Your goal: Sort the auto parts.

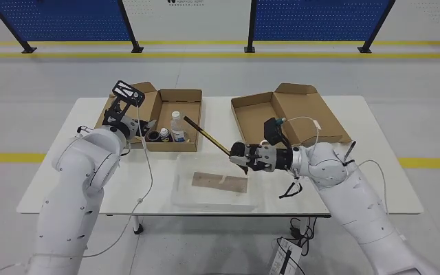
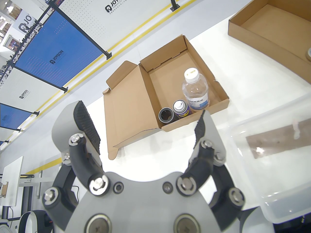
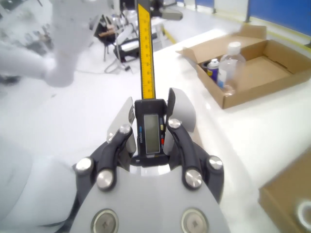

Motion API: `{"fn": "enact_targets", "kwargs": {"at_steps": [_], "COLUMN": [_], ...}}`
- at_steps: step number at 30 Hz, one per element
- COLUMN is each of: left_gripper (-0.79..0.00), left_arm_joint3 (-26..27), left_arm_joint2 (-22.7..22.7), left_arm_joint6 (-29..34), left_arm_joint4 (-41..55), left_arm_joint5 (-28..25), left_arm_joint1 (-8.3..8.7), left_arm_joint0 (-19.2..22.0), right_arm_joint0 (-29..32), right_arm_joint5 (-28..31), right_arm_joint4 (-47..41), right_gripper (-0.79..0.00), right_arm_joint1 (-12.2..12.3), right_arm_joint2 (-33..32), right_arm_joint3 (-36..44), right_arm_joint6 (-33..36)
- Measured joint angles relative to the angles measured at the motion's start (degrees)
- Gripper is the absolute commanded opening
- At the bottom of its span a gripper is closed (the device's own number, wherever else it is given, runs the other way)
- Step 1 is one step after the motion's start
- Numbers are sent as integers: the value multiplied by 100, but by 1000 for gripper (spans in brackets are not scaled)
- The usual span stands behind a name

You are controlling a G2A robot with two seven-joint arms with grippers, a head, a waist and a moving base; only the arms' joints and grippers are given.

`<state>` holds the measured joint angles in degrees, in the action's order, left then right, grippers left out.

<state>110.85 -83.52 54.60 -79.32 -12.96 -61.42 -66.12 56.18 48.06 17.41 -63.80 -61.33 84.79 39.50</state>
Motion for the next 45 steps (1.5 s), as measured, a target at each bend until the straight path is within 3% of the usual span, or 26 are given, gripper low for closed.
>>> {"fn": "enact_targets", "kwargs": {"at_steps": [10, 22, 33, 45], "left_gripper": [0, 0, 0, 0], "left_arm_joint3": [0, 0, 0, 0], "left_arm_joint2": [0, 0, 0, 0], "left_arm_joint6": [0, 0, 0, 0], "left_arm_joint4": [0, 0, 0, 0], "left_arm_joint5": [0, 0, 0, 0], "left_arm_joint1": [0, 0, 0, 0], "left_arm_joint0": [0, 0, 0, 0], "right_arm_joint0": [-221, -724, -1758, -2734], "right_arm_joint5": [-1757, -2706, -2660, -2343], "right_arm_joint4": [1786, 3061, 3394, 3423], "right_gripper": [-785, -785, -785, -785], "right_arm_joint1": [72, 125, -97, -600], "right_arm_joint2": [-282, -411, 206, 1177], "right_arm_joint3": [51, -909, -2519, -4251], "right_arm_joint6": [135, 530, 600, 321]}}
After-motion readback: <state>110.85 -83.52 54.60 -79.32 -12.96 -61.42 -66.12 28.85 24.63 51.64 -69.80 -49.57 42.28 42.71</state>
